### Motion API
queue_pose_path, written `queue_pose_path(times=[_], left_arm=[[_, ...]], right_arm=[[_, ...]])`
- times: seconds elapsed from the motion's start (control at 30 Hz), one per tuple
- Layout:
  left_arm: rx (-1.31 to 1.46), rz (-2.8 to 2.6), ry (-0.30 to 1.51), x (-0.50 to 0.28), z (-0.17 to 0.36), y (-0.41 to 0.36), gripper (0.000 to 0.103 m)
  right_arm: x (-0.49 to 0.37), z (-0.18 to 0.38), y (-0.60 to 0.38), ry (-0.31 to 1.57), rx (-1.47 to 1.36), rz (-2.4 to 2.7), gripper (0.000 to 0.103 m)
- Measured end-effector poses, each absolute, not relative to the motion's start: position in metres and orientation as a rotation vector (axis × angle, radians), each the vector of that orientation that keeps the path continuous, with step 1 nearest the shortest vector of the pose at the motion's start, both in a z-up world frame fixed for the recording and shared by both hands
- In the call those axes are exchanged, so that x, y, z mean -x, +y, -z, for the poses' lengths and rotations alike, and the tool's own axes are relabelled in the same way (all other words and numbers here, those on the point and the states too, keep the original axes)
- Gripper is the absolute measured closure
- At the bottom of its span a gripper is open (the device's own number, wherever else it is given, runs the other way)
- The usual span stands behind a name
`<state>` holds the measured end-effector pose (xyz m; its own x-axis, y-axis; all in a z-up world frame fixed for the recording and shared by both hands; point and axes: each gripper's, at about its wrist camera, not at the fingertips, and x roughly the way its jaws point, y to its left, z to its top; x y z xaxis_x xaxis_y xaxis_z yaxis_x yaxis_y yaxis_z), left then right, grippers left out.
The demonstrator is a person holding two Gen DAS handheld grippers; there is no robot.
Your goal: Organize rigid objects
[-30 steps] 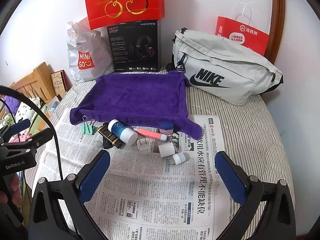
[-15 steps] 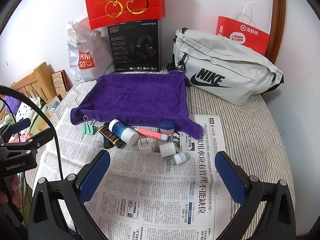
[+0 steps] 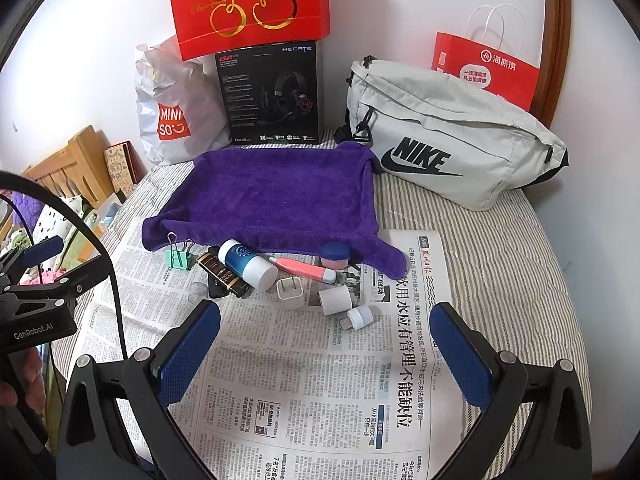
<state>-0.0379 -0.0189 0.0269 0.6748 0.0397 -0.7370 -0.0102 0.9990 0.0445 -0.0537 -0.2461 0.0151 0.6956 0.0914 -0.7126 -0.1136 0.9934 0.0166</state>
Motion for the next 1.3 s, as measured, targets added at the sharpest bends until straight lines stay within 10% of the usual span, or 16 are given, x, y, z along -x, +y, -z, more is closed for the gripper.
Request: queue_pose_path(times=[1.3], left_arm=[[0.017, -0.014, 0.995, -0.071, 0.105, 0.021, 0.009]], right_arm=[[-0.001, 0.071, -0.257, 0.988, 0.034, -0.086, 0.0]])
